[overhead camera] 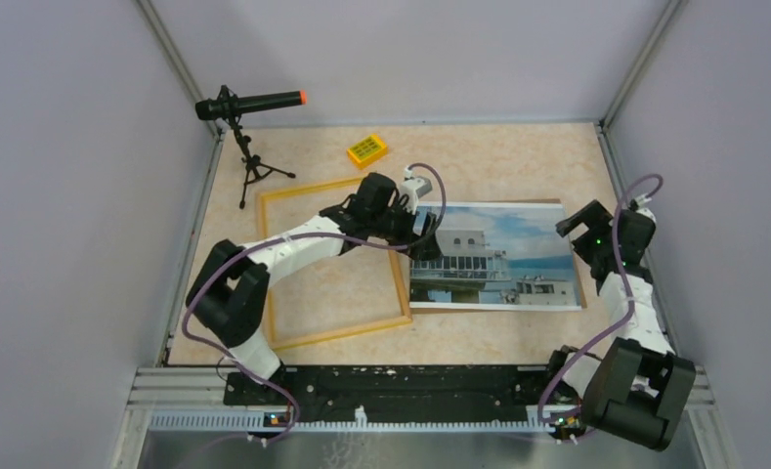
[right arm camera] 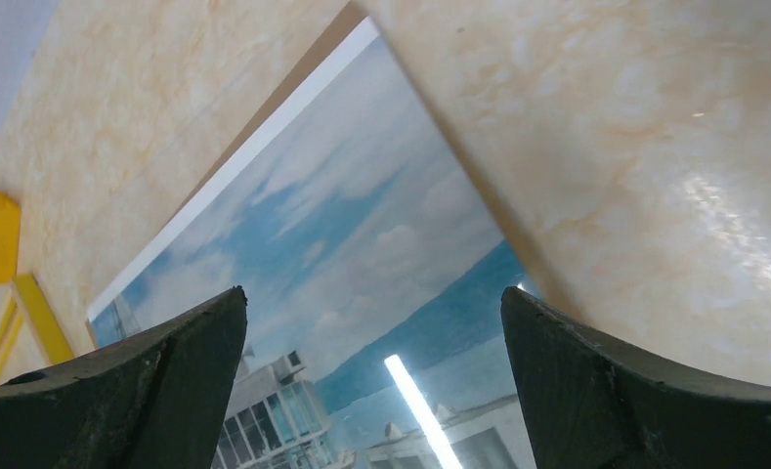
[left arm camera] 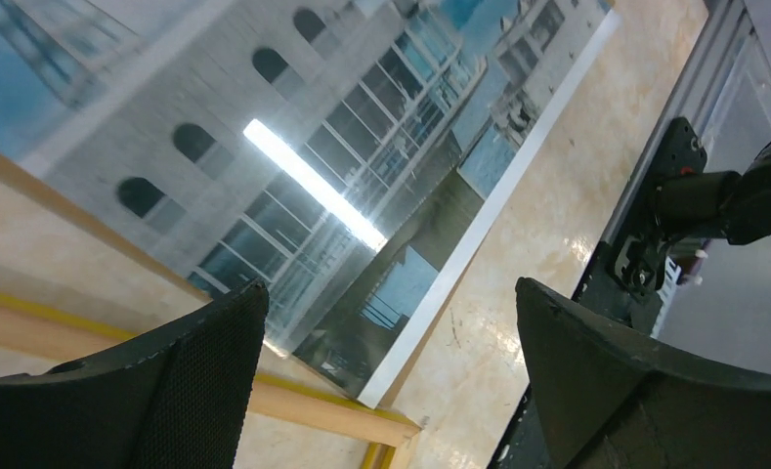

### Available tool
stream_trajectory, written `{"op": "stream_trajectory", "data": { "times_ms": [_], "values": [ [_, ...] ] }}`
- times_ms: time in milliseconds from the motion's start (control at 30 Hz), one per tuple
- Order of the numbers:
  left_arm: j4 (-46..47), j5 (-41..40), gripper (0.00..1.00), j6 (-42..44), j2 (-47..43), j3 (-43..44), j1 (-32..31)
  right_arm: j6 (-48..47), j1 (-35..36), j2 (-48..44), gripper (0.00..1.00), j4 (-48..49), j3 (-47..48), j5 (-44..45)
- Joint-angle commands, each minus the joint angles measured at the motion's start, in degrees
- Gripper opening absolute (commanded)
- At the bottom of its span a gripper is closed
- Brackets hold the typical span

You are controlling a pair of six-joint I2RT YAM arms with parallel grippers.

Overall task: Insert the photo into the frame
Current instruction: Pick up the photo frame item at the center of the board.

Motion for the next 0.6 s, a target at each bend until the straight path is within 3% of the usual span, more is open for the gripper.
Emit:
{"op": "stream_trajectory", "data": {
  "times_ms": [0,233,567],
  "values": [
    [1.67,3.71,0.99,-4.48,4.58,2.65,-2.37,0.90,-8.02,-0.31,0.99,0.41,-0.30,-5.07],
    [-2.10,3.07,0.98,-7.57,12.95,6.13,-2.91,-1.90,-16.69,2.44,0.99,-1.16,0.55,-7.54],
    [-7.88,5.43,0.98,-9.20,20.20,11.30,-2.09,-3.46,-17.65,6.64,0.99,-0.71,-0.08,-8.05]
  ]
}}
